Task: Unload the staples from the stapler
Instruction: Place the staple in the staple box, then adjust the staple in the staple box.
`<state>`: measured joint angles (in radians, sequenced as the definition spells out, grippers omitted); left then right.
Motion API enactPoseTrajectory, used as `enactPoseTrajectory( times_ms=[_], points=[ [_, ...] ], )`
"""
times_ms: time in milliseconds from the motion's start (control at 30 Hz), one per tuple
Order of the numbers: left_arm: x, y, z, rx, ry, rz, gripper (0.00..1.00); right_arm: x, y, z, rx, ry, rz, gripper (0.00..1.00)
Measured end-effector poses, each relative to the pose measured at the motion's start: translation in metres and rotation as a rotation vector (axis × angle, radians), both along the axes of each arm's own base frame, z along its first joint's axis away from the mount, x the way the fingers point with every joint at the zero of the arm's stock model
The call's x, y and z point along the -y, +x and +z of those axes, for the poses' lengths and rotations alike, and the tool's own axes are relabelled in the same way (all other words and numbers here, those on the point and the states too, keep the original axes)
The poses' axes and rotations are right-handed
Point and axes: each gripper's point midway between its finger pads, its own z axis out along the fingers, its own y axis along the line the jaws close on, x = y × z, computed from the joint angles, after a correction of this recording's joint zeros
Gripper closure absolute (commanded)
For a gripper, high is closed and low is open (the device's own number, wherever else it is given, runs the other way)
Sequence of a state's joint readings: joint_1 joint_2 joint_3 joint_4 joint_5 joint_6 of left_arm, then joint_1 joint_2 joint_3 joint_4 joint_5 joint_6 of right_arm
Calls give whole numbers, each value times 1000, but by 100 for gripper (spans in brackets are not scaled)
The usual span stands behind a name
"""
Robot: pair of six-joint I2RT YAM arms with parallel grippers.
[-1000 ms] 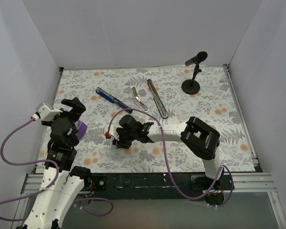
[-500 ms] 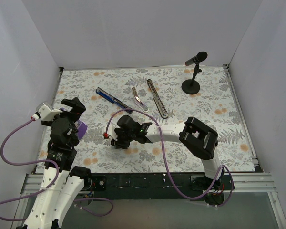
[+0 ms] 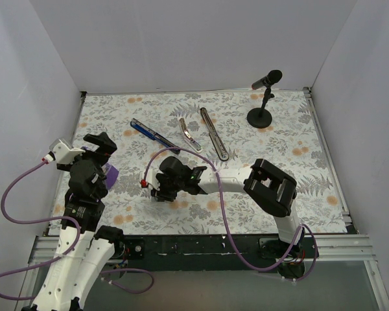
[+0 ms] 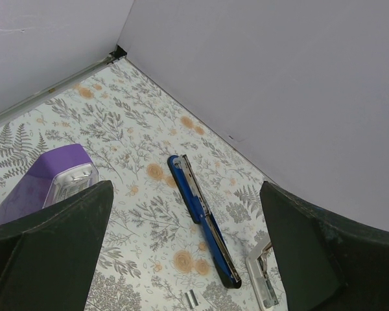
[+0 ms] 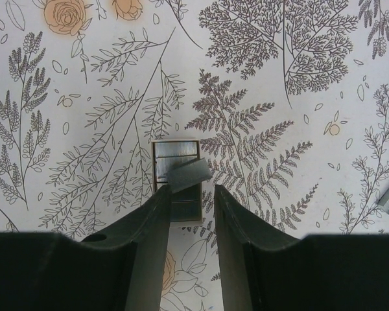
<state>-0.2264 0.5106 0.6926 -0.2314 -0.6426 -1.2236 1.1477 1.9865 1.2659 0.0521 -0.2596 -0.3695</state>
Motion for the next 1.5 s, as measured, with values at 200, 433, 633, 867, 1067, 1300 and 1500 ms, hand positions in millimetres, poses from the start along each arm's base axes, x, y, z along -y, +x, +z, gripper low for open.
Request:
enactPoseTrajectory(
  times_ms=[200, 433, 633, 867, 1067, 1300, 1500],
  points=[
    [0, 1, -1, -3, 1, 0, 2, 0, -1, 3, 0, 6, 3, 53],
    [0, 0, -1, -2, 0, 1, 2, 3, -3, 13, 22, 26, 50, 38],
    [-1, -1, 1, 4, -1, 5, 2, 9, 5, 28, 4, 79, 124, 39],
    [-7, -16, 10, 78, -15, 22, 2, 16, 23, 30, 38, 119, 167, 40],
    [-10, -21, 14, 107, -22, 32, 2, 21, 10, 18, 44, 120, 231, 40],
    [-10, -19, 13, 101, -20, 32, 2, 16, 7, 18, 60, 140, 266, 43],
    [-10, -19, 14, 105, -19, 32, 2, 11, 7, 9, 56, 131, 276, 44]
  ],
)
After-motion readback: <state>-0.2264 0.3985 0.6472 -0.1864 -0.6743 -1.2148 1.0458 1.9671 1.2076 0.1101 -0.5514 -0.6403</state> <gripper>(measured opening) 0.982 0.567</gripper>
